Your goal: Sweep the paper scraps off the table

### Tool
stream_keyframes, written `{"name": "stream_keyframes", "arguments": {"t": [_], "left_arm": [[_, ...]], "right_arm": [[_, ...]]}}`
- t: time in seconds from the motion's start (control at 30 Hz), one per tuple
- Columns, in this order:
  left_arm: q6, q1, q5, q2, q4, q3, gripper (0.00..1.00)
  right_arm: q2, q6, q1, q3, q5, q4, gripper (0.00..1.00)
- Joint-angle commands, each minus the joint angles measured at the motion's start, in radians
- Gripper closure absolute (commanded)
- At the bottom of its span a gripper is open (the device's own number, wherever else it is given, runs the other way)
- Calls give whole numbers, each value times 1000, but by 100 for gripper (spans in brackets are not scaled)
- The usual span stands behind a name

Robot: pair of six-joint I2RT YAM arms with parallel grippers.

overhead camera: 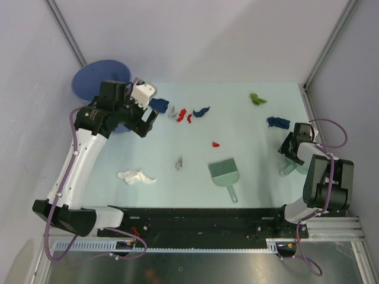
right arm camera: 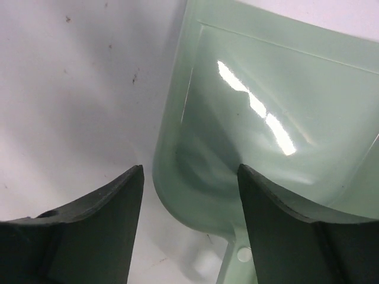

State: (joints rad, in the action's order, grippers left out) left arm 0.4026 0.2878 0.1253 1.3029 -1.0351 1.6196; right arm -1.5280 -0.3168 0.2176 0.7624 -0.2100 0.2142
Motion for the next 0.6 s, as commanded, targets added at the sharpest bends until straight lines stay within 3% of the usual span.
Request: {"name": "stream_keyframes", "arguments": {"t": [0.0,0.07,0.1,0.17,0.27,0.43,0.53,0.57], "left_arm": [[30,-1,56,-62,18,-78,0],[41,-1,48,-82,24,-99,0],[41,-1,43,-86,29,-105,0],[44,-1,28,-102,33,-121,0],[53,-3,23,-125,44,-150,0],[82,-4,76,-185,60,-240,0],[87,-6,74,-201,64,-295,0],[87,-7,62,-203,66,-308,0]], "right_arm": [[-14,1,2,26,-11,-15,35],[-12,4,3,26,-14,-21,44],[-11,11,3,26,-8,-21,57],[-14,30,3,28,17,-30,67],[-8,64,0,29,64,-38,97],[89,65,-18,38,25,0,100],[181,12,-102,54,6,17,100],[250,-36,-183,58,-15,20,100]]}}
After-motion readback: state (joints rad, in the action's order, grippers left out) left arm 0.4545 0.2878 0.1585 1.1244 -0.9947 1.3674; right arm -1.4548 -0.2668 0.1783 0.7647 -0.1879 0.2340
